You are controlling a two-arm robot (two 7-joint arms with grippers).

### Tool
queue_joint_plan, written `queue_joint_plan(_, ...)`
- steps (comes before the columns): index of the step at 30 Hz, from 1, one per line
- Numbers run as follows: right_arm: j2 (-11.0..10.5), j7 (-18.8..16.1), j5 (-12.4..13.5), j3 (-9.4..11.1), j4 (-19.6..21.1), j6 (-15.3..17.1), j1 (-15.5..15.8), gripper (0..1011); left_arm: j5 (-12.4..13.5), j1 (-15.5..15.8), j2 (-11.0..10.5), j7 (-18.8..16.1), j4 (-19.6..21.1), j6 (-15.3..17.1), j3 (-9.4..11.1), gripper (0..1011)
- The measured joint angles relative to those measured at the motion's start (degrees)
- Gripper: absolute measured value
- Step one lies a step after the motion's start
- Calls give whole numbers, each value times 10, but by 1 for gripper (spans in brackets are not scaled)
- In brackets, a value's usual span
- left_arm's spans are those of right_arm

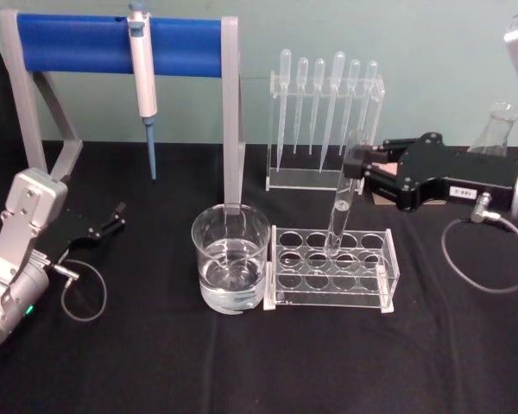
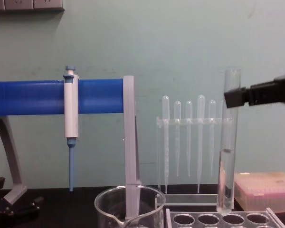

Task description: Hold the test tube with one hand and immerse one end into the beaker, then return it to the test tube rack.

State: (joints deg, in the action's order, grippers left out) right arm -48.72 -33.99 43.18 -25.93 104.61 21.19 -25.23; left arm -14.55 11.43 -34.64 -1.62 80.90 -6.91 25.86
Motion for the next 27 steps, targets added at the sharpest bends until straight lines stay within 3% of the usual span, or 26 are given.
queue_joint_plan(10, -28, 1, 30, 12, 19, -5, -2, 221, 0, 0, 0, 0, 0, 0, 0, 1000)
queue_joint_plan(27, -40, 3, 37, 0, 22, -9, -15, 221, 0, 0, 0, 0, 0, 0, 0, 1000)
